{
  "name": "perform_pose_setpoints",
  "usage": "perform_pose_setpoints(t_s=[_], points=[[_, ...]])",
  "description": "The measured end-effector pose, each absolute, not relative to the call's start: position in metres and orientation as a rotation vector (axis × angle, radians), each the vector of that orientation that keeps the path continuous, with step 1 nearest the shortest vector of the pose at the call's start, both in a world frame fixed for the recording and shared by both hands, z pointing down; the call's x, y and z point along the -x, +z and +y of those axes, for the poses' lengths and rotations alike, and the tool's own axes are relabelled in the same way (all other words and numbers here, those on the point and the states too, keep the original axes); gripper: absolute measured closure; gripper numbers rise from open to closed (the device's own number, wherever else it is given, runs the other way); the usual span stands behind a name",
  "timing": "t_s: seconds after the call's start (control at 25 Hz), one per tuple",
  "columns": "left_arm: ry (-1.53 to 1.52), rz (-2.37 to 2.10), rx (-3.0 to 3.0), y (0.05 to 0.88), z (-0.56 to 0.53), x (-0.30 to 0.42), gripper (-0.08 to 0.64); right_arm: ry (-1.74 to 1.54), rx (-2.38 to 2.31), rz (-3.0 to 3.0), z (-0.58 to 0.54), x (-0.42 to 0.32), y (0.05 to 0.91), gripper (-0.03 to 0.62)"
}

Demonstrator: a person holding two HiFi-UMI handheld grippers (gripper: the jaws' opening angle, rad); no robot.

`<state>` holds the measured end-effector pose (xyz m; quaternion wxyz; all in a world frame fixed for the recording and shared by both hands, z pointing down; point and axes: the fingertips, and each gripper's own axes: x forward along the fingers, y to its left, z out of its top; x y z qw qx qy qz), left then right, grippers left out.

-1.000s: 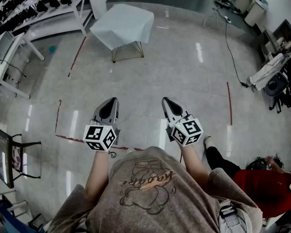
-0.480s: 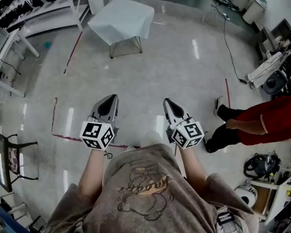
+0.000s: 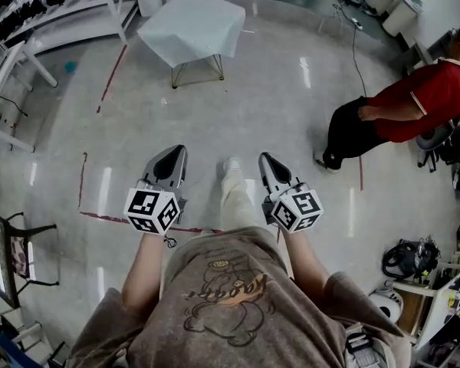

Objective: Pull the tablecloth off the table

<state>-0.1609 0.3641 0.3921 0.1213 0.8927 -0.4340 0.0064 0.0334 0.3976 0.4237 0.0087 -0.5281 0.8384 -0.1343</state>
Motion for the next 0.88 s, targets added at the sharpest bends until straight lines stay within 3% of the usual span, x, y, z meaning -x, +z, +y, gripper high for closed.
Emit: perform_pose_setpoints(t_s=[0.36, 0.88], points=[[0.027, -1.288, -2.563, 0.415, 0.288, 0.165, 0.541, -0.475, 1.602, 2.645, 0.313, -0.023, 0.447, 0.586], [0.018, -1.356, -2.475, 0.405, 0.102, 0.115, 0.541, -0.536, 1.458, 2.685, 0.105, -0.068, 0.439, 0.586]])
